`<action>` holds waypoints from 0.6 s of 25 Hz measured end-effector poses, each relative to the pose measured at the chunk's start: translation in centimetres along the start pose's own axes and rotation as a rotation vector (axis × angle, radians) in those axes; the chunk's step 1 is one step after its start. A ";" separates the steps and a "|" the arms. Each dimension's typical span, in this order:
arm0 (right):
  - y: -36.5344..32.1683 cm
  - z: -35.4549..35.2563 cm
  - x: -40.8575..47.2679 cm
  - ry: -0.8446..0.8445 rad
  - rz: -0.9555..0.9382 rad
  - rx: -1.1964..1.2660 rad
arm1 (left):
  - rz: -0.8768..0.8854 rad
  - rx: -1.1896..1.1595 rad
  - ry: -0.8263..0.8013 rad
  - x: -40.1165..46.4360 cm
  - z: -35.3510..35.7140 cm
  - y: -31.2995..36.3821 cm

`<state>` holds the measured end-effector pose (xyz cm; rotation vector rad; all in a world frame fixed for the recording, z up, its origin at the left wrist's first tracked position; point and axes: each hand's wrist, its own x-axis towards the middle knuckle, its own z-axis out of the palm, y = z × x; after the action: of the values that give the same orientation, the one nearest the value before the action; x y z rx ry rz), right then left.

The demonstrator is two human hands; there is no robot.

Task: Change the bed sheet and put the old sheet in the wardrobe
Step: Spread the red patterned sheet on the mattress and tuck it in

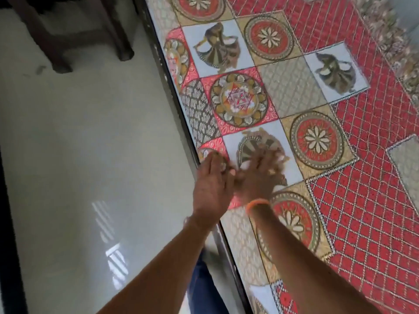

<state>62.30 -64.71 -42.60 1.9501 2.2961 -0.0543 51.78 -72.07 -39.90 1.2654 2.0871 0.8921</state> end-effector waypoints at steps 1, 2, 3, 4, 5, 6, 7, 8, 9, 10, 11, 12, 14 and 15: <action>-2.5 0.4 -1.0 -0.040 -0.229 -0.039 | 0.022 0.030 -0.007 2.3 -0.8 -0.1; -5.0 0.5 -1.7 -0.048 -0.498 -0.039 | 0.036 0.054 -0.029 4.9 -1.9 -0.1; -7.0 0.2 -1.3 -0.044 -0.716 0.037 | 0.036 0.054 -0.045 7.5 -3.1 -0.1; -8.4 -1.2 0.3 -0.035 -0.844 0.182 | 0.018 0.039 -0.037 10.0 -4.2 -0.2; -9.1 -2.8 2.7 0.018 -0.882 0.308 | -0.012 0.011 -0.005 12.3 -5.5 -0.2; -9.4 -4.5 5.4 0.072 -0.810 0.402 | -0.047 -0.025 0.039 14.5 -6.7 -0.4; -9.2 -5.5 8.7 0.120 -0.673 0.473 | -0.063 -0.050 0.080 16.7 -7.8 -0.5; -8.4 -6.1 12.1 0.161 -0.498 0.492 | -0.060 -0.058 0.086 18.8 -8.3 -0.7; -7.3 -6.2 15.4 0.194 -0.288 0.455 | -0.020 -0.019 0.057 20.8 -8.6 -0.6; -6.7 -5.9 18.6 0.208 -0.097 0.375 | 0.060 0.061 -0.004 22.9 -8.7 -0.9; -6.9 -5.4 20.7 0.177 0.048 0.292 | 0.162 0.163 -0.081 24.7 -8.7 -1.4; -8.1 -4.7 21.9 0.139 0.110 0.221 | 0.272 0.292 -0.141 26.3 -8.7 -2.1; -13.2 -4.0 23.4 0.074 0.066 0.118 | 0.345 0.482 -0.262 30.3 -9.8 -4.8; -16.3 -4.0 23.7 0.042 -0.028 0.078 | 0.319 0.558 -0.271 31.4 -11.0 -6.2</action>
<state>42.23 -43.74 -42.41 1.9739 2.3828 -0.1074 27.31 -48.74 -40.92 1.9239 2.0079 0.2233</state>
